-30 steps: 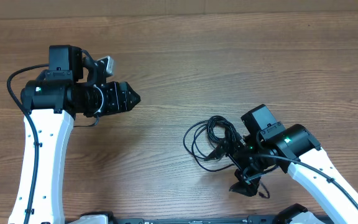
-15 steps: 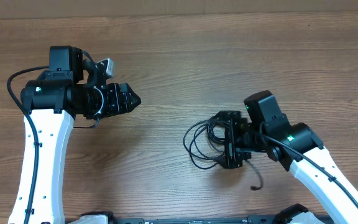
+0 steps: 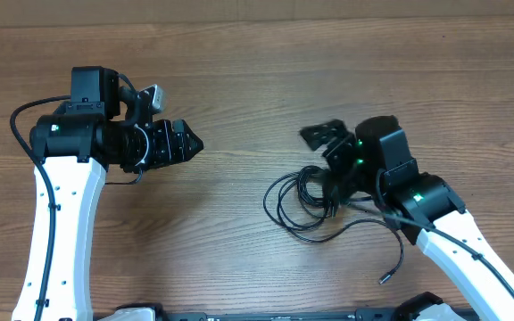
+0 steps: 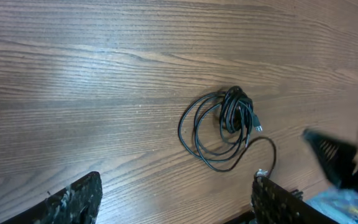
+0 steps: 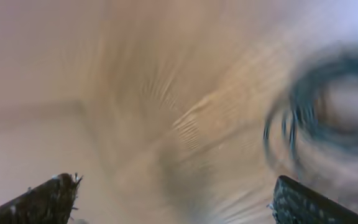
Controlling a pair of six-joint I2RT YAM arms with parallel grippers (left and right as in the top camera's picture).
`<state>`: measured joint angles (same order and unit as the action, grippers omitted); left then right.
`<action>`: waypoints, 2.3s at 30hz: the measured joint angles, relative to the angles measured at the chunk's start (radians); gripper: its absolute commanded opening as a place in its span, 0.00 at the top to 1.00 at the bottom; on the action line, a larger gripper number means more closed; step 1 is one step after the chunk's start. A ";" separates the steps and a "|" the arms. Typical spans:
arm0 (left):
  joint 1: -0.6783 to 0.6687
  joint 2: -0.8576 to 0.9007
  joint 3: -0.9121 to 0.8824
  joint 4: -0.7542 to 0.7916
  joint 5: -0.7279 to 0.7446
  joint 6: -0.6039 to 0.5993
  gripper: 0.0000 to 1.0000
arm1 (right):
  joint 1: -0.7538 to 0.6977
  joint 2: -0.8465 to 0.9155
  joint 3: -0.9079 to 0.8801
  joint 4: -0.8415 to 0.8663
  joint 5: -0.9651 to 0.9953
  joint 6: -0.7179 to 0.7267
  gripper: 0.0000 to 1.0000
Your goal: Untangle cables
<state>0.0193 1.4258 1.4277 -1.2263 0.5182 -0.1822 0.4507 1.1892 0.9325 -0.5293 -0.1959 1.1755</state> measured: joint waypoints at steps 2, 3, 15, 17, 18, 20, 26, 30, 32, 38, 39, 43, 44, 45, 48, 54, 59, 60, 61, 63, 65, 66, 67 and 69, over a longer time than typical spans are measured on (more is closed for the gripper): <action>0.000 0.000 0.000 0.005 0.000 -0.002 0.23 | 0.019 0.008 0.000 -0.006 0.034 -0.183 0.02; 0.000 0.000 0.000 0.006 0.000 -0.004 0.23 | 0.029 0.019 0.000 -0.019 0.050 -0.251 0.05; 0.000 0.000 0.000 0.018 0.000 -0.022 0.23 | 0.128 0.395 -0.003 -0.001 0.149 -0.566 0.44; 0.000 0.000 0.000 0.016 0.000 -0.022 0.22 | 0.132 0.444 -0.004 -0.021 0.170 -0.579 0.63; 0.000 0.000 0.000 0.015 0.000 -0.022 0.22 | 0.132 0.467 -0.004 -0.026 0.177 -0.581 0.78; 0.000 0.000 0.000 0.016 0.000 -0.023 0.20 | 0.133 0.502 -0.005 -0.031 0.182 -0.593 0.96; 0.000 0.000 0.000 0.027 0.000 -0.022 0.20 | 0.131 0.513 0.045 -0.124 0.115 -0.606 0.96; 0.000 0.000 0.000 0.025 0.000 -0.027 0.06 | 0.126 0.477 0.212 -0.189 -0.052 -0.705 0.96; 0.000 0.000 0.000 0.018 0.001 -0.019 0.02 | 0.126 0.438 0.289 -0.200 -0.143 -0.759 0.96; -0.015 0.000 0.000 -0.029 0.093 0.163 0.08 | 0.126 0.278 0.363 -0.201 -0.295 -0.824 0.96; -0.024 0.000 0.000 -0.040 0.112 0.206 0.11 | 0.126 0.263 0.363 -0.205 -0.314 -0.829 0.96; -0.060 0.000 0.000 -0.040 0.155 0.305 0.17 | 0.126 0.242 0.363 -0.205 -0.376 -0.838 0.96; -0.068 0.000 0.000 -0.032 0.161 0.318 0.17 | 0.126 0.242 0.363 -0.203 -0.388 -0.840 0.96; -0.077 0.000 0.000 -0.022 0.165 0.324 0.17 | 0.126 0.242 0.363 -0.200 -0.402 -0.840 0.96; -0.108 0.001 0.000 0.008 0.172 0.329 0.17 | 0.126 0.242 0.363 -0.196 -0.430 -0.845 0.96; -0.185 0.011 0.000 0.023 0.145 0.324 0.45 | 0.125 0.241 0.363 -0.141 -0.517 -0.869 0.96; -0.219 0.043 0.000 0.024 0.089 0.313 0.72 | 0.111 0.229 0.363 -0.095 -0.609 -0.880 0.96; -0.221 0.052 0.000 0.024 0.082 0.315 0.73 | 0.105 0.225 0.363 -0.095 -0.617 -0.881 0.96; -0.223 0.063 0.000 0.024 0.077 0.314 0.73 | 0.098 0.219 0.363 -0.095 -0.627 -0.882 0.96; -0.223 0.088 0.000 0.023 0.070 0.313 0.75 | 0.077 0.206 0.363 -0.091 -0.650 -0.884 0.96; -0.222 0.118 0.000 0.024 0.064 0.311 0.87 | 0.048 0.193 0.363 -0.073 -0.688 -0.885 0.96; -0.223 0.134 0.000 0.026 0.063 0.309 0.96 | 0.030 0.185 0.363 -0.055 -0.716 -0.886 0.96; -0.223 0.159 -0.001 0.029 0.062 0.313 0.95 | 0.009 0.175 0.363 -0.039 -0.746 -0.888 0.96; -0.223 0.189 -0.001 0.035 0.065 0.311 0.96 | -0.026 0.164 0.362 -0.002 -0.805 -0.888 0.96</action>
<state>-0.2035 1.6150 1.4269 -1.1912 0.5831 0.1287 0.4248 1.3537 1.2949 -0.5308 -1.0008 0.2874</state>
